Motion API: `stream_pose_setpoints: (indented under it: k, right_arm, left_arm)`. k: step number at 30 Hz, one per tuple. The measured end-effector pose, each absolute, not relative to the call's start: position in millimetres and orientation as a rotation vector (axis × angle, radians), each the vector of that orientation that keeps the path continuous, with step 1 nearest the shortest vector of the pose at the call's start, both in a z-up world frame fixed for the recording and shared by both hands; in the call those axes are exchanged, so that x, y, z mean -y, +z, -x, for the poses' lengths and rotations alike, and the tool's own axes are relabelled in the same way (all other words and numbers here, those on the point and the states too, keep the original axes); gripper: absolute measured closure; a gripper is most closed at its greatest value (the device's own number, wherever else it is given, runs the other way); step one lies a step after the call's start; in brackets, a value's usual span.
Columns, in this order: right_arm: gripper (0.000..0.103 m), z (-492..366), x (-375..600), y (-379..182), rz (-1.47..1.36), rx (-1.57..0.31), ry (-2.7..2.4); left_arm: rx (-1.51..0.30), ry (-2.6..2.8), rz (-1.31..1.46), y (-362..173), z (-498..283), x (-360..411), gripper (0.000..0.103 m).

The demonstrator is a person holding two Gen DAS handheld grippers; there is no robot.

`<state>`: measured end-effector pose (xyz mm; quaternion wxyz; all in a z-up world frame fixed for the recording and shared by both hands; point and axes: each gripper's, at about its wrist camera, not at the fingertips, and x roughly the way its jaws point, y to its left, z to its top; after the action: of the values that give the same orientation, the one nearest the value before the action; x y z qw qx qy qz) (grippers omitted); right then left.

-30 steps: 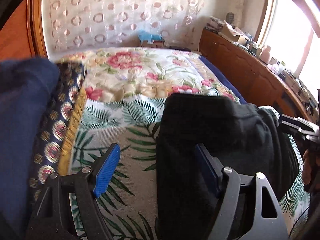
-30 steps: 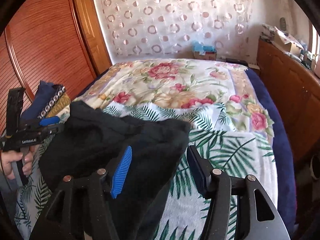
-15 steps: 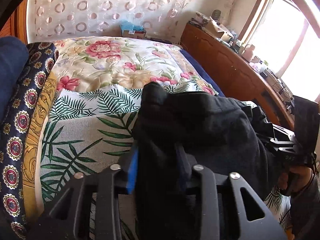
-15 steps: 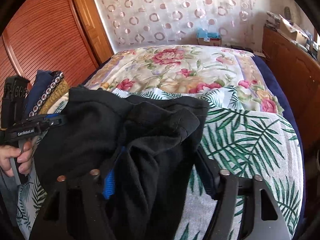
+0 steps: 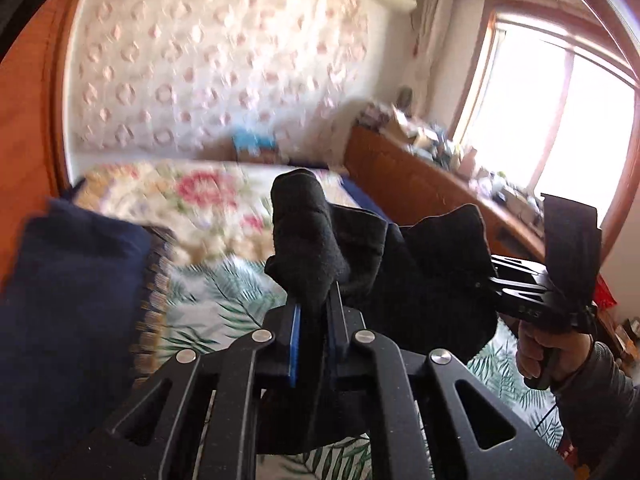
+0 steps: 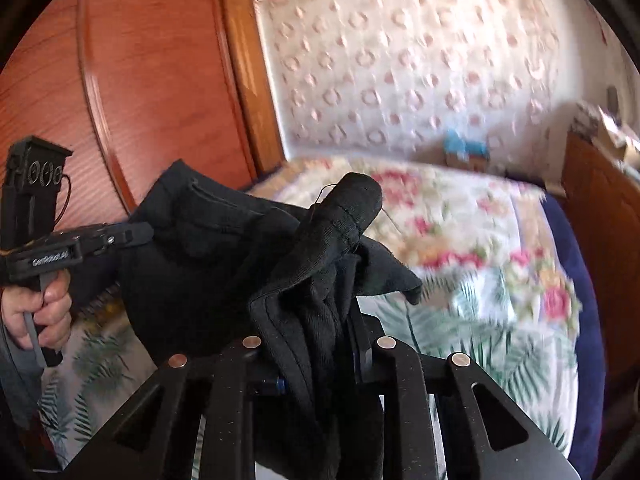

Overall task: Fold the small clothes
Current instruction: 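Lift the shirt bundle and carry it onto the stack of folded clothes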

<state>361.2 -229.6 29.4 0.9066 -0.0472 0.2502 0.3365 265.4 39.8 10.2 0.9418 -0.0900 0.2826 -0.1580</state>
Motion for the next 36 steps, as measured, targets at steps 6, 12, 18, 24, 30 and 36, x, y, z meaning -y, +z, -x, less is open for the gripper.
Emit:
stream_pose_setpoints:
  k: [6,12,18,24,30,36]
  right_arm:
    - [0.081,-358.0,183.3,83.1,0.190,-0.390,0.826]
    - [0.081,-376.4,93.5,118.5,0.316,-0.324,0.989]
    - [0.081,-410.1,-11.0,115.0,0.450,-0.344,1.076]
    - [0.081,-450.8,-85.5,103.2,0.533,-0.363,1.077]
    - [0.058,-464.4,-101.3,108.9,0.463,-0.415,0.976]
    - [0.052,-445.4,-73.3,112.3,0.380,-0.400,0.950]
  left_arm:
    - [-0.450,-0.187,0.218,43.1,-218.7,-92.3,0.092]
    - [-0.429,-0.018,0.260,31.1,-185.4,-145.2,0.092]
    - [-0.477,0.099,0.363,-8.2,-170.7,-190.6,0.093]
    - [-0.495,0.153,0.385,-30.4,-160.7,-202.2,0.097]
    - [-0.512,0.162,0.378,-36.8,-164.5,-206.1,0.097]
    - [-0.508,0.176,0.351,-34.5,-159.9,-206.7,0.097]
